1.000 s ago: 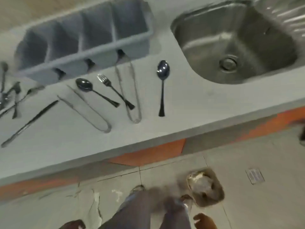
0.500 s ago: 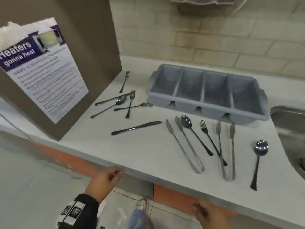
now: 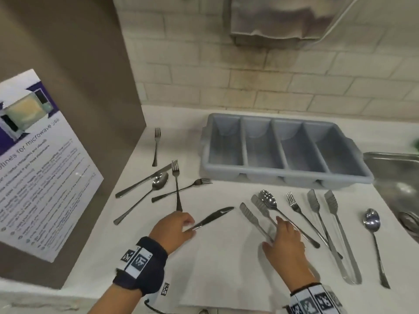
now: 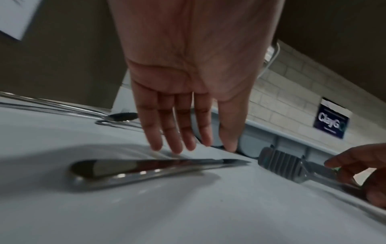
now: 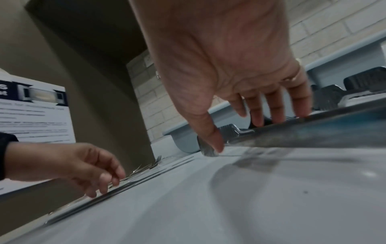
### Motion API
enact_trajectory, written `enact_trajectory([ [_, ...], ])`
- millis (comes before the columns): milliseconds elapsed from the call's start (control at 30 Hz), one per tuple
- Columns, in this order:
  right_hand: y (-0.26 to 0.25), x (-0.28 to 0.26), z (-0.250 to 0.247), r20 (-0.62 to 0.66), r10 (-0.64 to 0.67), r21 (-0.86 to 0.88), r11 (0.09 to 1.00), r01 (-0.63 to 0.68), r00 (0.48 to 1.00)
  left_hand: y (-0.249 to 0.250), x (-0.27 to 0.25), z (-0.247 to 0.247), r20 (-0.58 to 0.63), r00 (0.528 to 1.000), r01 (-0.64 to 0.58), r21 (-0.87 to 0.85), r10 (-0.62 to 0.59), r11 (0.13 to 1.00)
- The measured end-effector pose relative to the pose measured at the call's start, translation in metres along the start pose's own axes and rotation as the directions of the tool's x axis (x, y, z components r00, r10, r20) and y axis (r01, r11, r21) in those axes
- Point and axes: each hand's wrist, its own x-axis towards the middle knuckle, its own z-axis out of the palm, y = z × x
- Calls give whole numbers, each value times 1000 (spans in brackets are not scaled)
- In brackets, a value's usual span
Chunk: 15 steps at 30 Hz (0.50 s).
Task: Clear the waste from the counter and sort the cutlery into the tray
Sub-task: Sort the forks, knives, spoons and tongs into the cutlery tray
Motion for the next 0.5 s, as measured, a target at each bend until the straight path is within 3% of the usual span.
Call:
enact_trajectory([
  [100, 2, 0, -1, 87, 128, -121, 986, -117, 988, 4, 18, 2, 87, 996, 29, 99, -37, 995],
  [200, 14, -4, -4, 122, 22, -156, 988, -3, 992, 5, 26, 5, 132, 990, 23, 113, -38, 993],
  [267, 18, -11, -15, 197, -111, -11, 993, 116, 974, 5, 27, 8, 156, 987, 4, 154, -28, 988],
  [367, -6, -10, -58, 288, -218, 402, 911, 89, 932, 2, 22, 11, 125, 992, -44, 186, 21, 982],
  [433, -38, 12, -85, 212, -259, 569, 817, 97, 942, -7, 20, 8, 90, 995, -42, 126, 31, 991],
  [500, -79, 49, -102, 28, -267, 578, 791, 202, 963, -17, 15, 2, 59, 998, -11, 2, 11, 1000],
])
